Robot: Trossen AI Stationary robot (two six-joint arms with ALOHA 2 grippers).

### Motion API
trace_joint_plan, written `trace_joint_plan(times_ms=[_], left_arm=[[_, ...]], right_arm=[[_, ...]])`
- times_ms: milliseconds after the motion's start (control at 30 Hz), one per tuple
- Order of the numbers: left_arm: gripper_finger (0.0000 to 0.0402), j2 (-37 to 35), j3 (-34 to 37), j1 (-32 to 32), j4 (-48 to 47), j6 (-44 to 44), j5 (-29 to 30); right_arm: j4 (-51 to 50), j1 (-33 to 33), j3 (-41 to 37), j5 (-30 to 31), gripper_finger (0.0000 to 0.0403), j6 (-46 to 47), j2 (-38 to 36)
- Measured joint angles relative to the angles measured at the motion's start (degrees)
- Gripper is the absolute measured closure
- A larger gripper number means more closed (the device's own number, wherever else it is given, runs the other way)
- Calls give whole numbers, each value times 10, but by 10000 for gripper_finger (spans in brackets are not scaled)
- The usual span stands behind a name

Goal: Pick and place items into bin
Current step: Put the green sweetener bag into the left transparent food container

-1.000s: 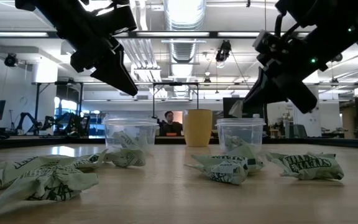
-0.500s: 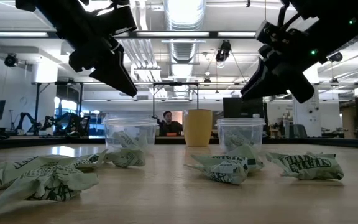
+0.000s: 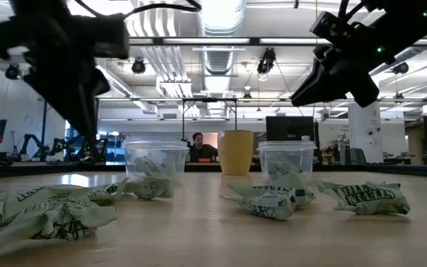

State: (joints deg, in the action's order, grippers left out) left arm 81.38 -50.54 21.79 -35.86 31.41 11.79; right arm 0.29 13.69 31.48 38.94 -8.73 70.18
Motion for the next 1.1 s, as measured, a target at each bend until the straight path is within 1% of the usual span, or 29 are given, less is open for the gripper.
trace_joint_plan(times_ms=[233,567,667,867,1100], left_arm=[[301,-4,-1,63,-10,89,-3],[301,0,3,163,-8,259,-7],[301,6,5,184,-8,297,-7],[301,23,20,201,-8,331,7],[301,44,35,203,-5,334,4]], right_arm=[[-4,0,0,0,324,6,-1],[-5,0,0,-4,326,8,-1],[-5,0,0,-4,323,8,-1],[-5,0,0,-4,317,12,-1],[-4,0,0,-4,315,17,-1]])
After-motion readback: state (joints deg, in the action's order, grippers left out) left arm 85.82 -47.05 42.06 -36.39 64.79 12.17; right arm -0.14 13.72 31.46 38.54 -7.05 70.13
